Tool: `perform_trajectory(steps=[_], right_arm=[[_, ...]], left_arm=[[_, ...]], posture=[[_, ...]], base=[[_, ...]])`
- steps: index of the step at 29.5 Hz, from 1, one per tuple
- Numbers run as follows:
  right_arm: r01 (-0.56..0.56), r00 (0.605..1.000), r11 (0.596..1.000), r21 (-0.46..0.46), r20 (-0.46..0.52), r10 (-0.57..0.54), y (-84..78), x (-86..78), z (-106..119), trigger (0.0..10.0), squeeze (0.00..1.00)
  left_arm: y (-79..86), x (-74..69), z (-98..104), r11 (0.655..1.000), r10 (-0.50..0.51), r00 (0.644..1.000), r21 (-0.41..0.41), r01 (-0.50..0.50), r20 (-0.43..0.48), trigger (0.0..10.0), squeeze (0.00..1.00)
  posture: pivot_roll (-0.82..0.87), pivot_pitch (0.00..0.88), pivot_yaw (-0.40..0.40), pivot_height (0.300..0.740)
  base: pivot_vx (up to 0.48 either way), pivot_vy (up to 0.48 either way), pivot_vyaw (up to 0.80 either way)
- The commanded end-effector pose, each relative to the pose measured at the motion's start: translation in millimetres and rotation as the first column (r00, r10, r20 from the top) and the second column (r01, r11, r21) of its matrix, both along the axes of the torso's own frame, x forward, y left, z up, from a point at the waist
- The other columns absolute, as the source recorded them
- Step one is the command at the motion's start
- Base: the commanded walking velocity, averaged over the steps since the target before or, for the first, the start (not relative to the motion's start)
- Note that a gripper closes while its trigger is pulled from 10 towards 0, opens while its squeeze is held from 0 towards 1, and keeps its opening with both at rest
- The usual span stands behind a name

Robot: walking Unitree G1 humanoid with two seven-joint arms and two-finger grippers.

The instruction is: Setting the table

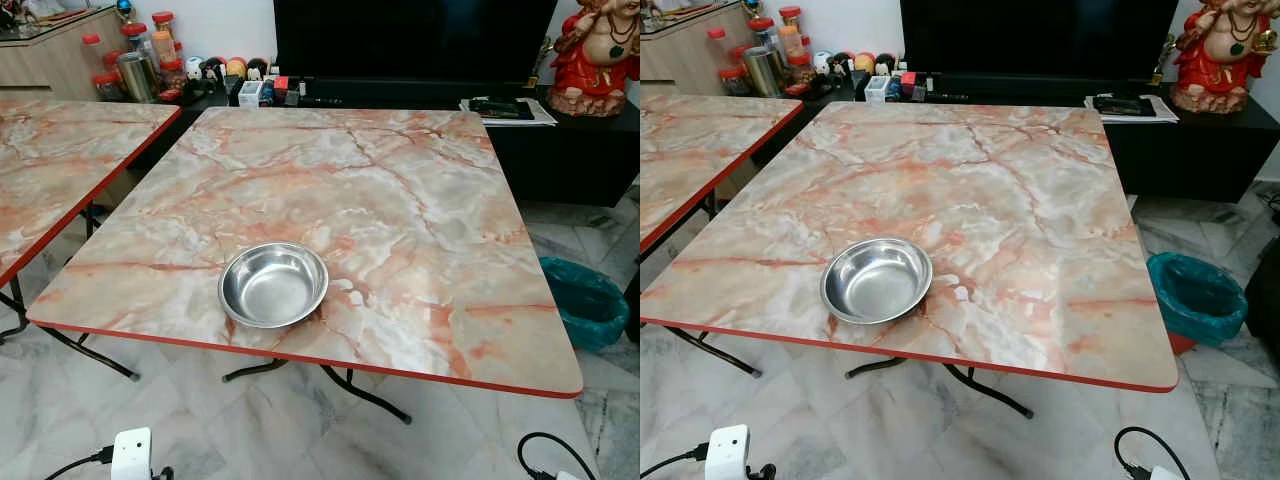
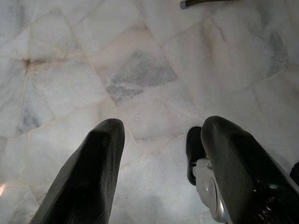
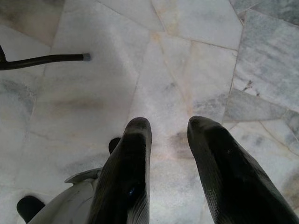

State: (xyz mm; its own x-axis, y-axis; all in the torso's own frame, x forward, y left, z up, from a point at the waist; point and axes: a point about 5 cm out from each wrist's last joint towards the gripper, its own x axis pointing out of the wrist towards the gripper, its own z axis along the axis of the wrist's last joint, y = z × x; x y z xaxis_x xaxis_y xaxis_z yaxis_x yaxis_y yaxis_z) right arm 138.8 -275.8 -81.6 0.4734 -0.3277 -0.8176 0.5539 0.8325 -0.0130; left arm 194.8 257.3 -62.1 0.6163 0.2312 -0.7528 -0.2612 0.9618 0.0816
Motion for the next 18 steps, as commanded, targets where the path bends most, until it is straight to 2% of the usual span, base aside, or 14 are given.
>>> perform_trajectory(steps=[1,18], right_arm=[[0.014,1.0,1.0,0.007,0.006,-0.014,-0.6,-1.0,-0.1,10.0,0.0],[0.013,1.0,1.0,0.005,0.005,-0.013,-0.9,-1.1,0.0,10.0,0.0]], left_arm=[[-1.5,-6.5,-4.3,1.0,0.021,0.999,-0.004,-0.021,-0.025,10.0,0.0],[-2.8,-8.2,-5.7,0.996,0.08,0.997,-0.046,-0.081,-0.017,10.0,0.0]], posture=[[-0.01,0.089,0.025,0.74],[-0.02,0.091,0.025,0.74]], base=[[0.0,0.0,0.0],[0.0,0.0,0.0]])
